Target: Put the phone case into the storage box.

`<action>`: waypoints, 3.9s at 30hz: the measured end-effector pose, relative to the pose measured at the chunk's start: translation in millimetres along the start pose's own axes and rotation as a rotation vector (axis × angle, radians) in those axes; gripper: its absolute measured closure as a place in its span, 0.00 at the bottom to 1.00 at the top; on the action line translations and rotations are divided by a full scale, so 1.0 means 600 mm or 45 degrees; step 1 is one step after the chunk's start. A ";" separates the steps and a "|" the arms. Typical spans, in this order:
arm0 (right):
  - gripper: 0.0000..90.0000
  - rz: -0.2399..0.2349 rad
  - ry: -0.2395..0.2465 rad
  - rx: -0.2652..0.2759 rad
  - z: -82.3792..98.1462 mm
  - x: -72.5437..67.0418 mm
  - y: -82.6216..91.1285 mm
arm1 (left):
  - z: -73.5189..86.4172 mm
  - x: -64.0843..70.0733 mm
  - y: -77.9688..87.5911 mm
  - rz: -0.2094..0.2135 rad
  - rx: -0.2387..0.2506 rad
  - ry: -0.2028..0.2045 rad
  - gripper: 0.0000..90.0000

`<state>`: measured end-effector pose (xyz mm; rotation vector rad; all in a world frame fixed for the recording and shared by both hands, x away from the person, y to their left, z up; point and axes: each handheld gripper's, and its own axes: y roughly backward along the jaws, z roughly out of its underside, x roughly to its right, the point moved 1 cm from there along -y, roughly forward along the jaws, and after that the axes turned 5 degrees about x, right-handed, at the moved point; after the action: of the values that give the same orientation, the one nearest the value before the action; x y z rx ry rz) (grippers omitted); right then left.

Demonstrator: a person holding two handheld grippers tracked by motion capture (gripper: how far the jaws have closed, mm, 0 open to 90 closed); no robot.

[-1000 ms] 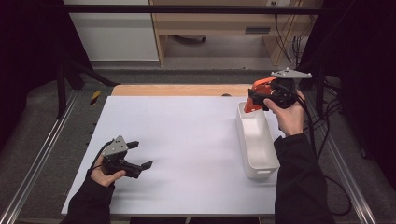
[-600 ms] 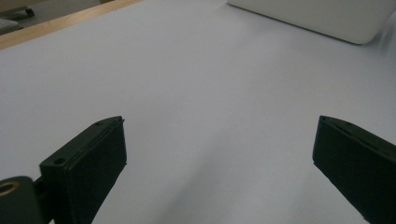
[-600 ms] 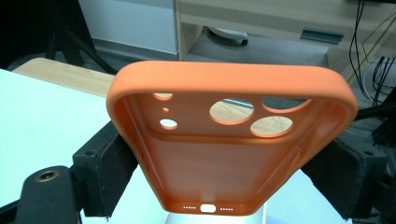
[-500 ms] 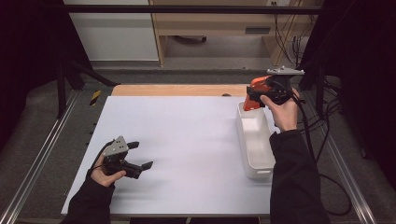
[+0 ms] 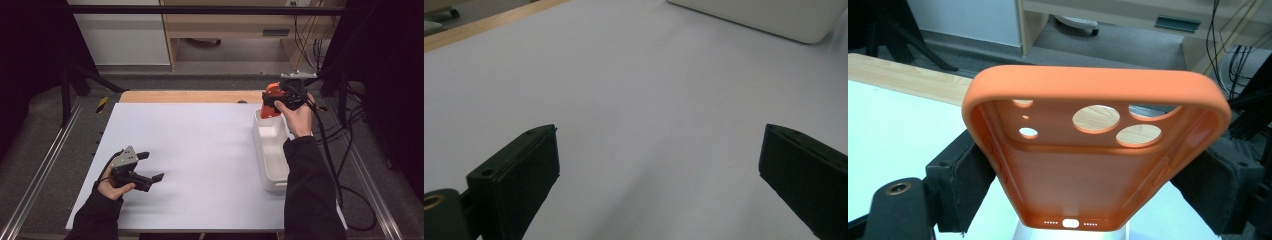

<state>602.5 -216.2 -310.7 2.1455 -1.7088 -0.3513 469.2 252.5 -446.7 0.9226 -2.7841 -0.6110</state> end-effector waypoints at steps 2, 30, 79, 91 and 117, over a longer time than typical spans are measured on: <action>0.18 0.007 -0.016 -0.006 0.001 0.001 -0.006 | 0.000 0.000 0.000 0.000 0.001 -0.001 0.03; 0.18 0.068 -0.069 -0.085 0.032 0.000 -0.066 | 0.002 0.002 -0.003 0.007 -0.014 -0.013 0.03; 0.17 0.115 -0.114 -0.172 0.094 -0.002 -0.128 | 0.003 0.003 -0.006 0.016 -0.025 -0.024 0.03; 0.17 0.119 -0.105 -0.188 0.102 -0.004 -0.132 | 0.004 0.003 -0.007 0.016 -0.029 -0.024 0.03; 0.01 0.077 -0.114 -0.220 0.102 -0.003 -0.134 | 0.004 0.004 -0.007 0.022 -0.029 -0.027 0.03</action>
<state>647.0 -207.1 -401.0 1.9775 -1.7191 -0.5645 469.0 248.8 -450.6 0.8920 -2.7950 -0.6525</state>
